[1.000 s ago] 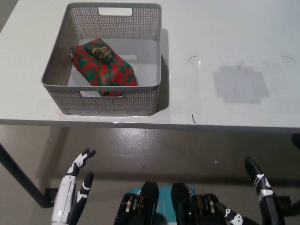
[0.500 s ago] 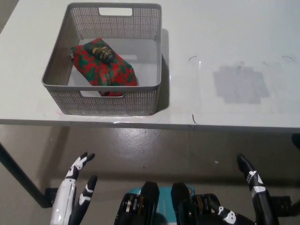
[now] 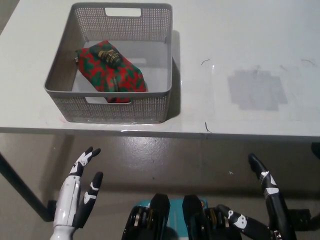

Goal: Use the right hand to pick up a bag of coffee beans on the right hand side and place it into a container on the left hand side

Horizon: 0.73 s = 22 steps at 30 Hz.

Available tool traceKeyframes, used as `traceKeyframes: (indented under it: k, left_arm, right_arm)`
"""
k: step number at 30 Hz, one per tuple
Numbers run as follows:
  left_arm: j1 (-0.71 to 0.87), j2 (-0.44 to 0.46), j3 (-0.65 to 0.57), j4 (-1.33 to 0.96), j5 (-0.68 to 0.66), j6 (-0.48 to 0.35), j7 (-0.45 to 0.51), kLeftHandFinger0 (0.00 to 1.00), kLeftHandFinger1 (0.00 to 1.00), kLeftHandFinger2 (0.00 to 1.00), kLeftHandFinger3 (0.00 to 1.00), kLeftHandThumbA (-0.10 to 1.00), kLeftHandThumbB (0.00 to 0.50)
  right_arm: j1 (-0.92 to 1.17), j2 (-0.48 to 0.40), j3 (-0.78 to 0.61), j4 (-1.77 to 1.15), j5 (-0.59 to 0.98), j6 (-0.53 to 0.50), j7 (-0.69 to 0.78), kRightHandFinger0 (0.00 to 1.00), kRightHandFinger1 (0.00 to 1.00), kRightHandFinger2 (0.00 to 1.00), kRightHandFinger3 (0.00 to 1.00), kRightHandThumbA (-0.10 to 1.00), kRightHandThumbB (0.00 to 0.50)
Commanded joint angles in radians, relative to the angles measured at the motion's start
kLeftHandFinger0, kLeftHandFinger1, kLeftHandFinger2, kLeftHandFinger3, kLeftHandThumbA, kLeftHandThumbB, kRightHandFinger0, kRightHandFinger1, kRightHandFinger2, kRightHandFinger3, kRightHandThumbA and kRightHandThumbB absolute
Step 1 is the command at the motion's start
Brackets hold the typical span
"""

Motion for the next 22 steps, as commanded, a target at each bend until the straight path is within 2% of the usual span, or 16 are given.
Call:
traceKeyframes:
  k: [1, 6, 7, 9, 12, 18, 22]
  left_arm:
    - [-0.014, -0.009, 0.003, -0.009, 0.025, -0.003, 0.047, 1.00, 1.00, 1.00, 1.00, 1.00, 0.318]
    - [-0.002, 0.006, -0.005, -0.023, 0.040, 0.023, 0.025, 1.00, 1.00, 1.00, 1.00, 1.00, 0.333]
    - [-0.002, 0.004, 0.000, -0.016, 0.001, -0.006, 0.030, 1.00, 1.00, 1.00, 1.00, 1.00, 0.322]
    - [-0.009, -0.002, 0.008, 0.005, -0.017, -0.061, 0.061, 1.00, 1.00, 1.00, 1.00, 1.00, 0.343]
    - [-0.010, 0.002, 0.005, 0.013, -0.014, -0.085, 0.067, 1.00, 1.00, 1.00, 1.00, 1.00, 0.360]
    - [0.018, 0.000, -0.002, 0.015, -0.019, -0.101, 0.071, 1.00, 1.00, 1.00, 1.00, 1.00, 0.359]
    - [0.028, 0.000, -0.003, 0.015, -0.034, -0.104, 0.067, 1.00, 1.00, 1.00, 1.00, 1.00, 0.356]
  right_arm:
    - [-0.014, 0.002, 0.002, -0.009, -0.005, -0.019, -0.003, 1.00, 1.00, 1.00, 1.00, 1.00, 0.271]
    - [-0.017, 0.007, 0.008, 0.002, -0.014, -0.025, -0.005, 1.00, 1.00, 1.00, 1.00, 1.00, 0.248]
    - [-0.017, 0.010, 0.010, 0.003, -0.013, -0.018, -0.004, 1.00, 1.00, 1.00, 1.00, 1.00, 0.244]
    - [-0.024, 0.009, 0.016, 0.009, -0.004, -0.002, 0.006, 1.00, 1.00, 1.00, 1.00, 0.98, 0.221]
    - [-0.027, 0.005, 0.019, 0.009, -0.025, 0.023, 0.008, 1.00, 1.00, 1.00, 1.00, 0.94, 0.200]
    - [0.004, -0.001, 0.026, -0.015, -0.169, 0.069, -0.017, 1.00, 1.00, 1.00, 1.00, 0.98, 0.194]
    - [0.013, 0.003, 0.030, -0.019, -0.171, 0.076, -0.015, 1.00, 1.00, 1.00, 1.00, 0.96, 0.194]
